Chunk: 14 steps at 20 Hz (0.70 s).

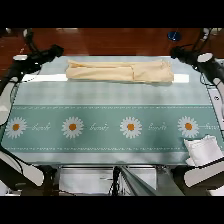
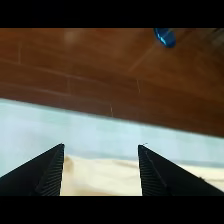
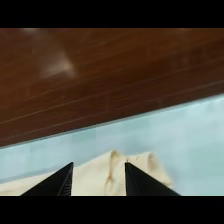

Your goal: Fold the shirts.

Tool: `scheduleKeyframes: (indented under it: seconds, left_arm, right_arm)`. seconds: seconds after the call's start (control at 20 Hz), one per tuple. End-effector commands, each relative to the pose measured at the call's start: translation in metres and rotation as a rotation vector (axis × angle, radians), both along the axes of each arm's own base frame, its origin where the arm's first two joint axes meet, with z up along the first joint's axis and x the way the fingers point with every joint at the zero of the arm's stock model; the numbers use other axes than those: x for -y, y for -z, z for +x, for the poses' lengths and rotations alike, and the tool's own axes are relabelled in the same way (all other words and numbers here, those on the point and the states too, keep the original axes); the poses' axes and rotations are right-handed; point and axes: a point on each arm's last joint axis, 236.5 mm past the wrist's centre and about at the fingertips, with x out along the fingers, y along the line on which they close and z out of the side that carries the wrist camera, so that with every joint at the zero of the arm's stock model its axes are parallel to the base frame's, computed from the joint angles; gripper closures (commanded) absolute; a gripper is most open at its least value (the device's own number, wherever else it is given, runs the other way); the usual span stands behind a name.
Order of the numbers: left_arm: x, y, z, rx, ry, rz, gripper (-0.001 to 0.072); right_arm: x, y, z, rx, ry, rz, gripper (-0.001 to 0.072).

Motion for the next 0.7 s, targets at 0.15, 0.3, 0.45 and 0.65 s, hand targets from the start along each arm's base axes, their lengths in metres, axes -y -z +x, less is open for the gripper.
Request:
scheduleKeyframes:
  seconds: [0.15,0.3,0.45,0.65]
  left_arm:
    - [-0.016,-0.058,-0.041,0.033,0.155,-0.022,0.0165]
    - [0.008,-0.042,-0.061,-0.073,0.25,-0.054,0.0186]
    - [0.027,-0.021,-0.081,-0.179,0.335,-0.025,0.0185]
    - [0.054,-0.01,-0.099,-0.236,0.439,0.004,0.0186]
  right_arm:
    - [0.084,0.017,-0.069,-0.354,0.01,0.072,0.0172]
    - [0.083,0.042,-0.084,-0.421,-0.013,0.32,0.0115]
    - [0.063,0.057,-0.075,-0.413,-0.058,0.506,0.0116]
    - [0.04,0.094,-0.059,-0.438,-0.053,0.536,0.0116]
